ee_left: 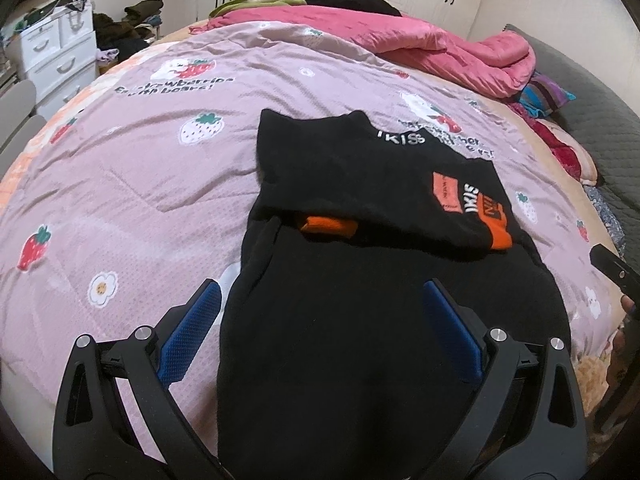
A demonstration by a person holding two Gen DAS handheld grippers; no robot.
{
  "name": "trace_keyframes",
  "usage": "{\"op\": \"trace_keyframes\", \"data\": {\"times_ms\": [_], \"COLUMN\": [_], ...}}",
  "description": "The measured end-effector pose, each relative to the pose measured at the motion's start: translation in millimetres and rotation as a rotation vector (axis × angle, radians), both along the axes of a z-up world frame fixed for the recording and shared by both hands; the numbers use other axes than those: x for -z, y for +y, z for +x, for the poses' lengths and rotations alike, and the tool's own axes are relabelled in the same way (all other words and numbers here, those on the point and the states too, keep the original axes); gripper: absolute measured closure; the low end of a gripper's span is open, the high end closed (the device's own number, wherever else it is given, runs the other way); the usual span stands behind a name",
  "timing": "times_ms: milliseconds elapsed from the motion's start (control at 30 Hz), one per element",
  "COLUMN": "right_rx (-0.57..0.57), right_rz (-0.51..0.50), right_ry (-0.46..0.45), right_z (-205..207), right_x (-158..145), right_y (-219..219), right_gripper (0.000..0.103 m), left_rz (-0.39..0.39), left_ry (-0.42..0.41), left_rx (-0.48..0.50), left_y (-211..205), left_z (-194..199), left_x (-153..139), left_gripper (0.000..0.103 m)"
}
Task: Fold small clothes
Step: 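Move both tools down to the sweatshirt hem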
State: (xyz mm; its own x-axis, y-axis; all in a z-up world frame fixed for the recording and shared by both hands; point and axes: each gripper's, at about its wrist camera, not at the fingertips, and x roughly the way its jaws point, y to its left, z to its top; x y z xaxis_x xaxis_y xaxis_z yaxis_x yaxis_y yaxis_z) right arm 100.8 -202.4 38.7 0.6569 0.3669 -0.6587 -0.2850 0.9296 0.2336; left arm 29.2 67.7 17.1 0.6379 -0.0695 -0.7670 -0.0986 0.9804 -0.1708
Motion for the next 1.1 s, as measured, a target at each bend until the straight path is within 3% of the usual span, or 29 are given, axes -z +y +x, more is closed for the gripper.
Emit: {"op": "trace_keyframes", "data": {"times_ms": [1100], "right_rx": [0.02], "right_rz": [-0.065], "right_ry": [0.134], "right_z": [-33.4], "right_x": [47.7], "right_y": [-35.3], "right_gripper": [0.004], "left_rz": [0.046], "left_ry": [0.144], "left_rx": [-0.045], "left_y": [17.2], "left_z": [-43.4], "left_x": [48.0], "left_gripper": [0.009]}}
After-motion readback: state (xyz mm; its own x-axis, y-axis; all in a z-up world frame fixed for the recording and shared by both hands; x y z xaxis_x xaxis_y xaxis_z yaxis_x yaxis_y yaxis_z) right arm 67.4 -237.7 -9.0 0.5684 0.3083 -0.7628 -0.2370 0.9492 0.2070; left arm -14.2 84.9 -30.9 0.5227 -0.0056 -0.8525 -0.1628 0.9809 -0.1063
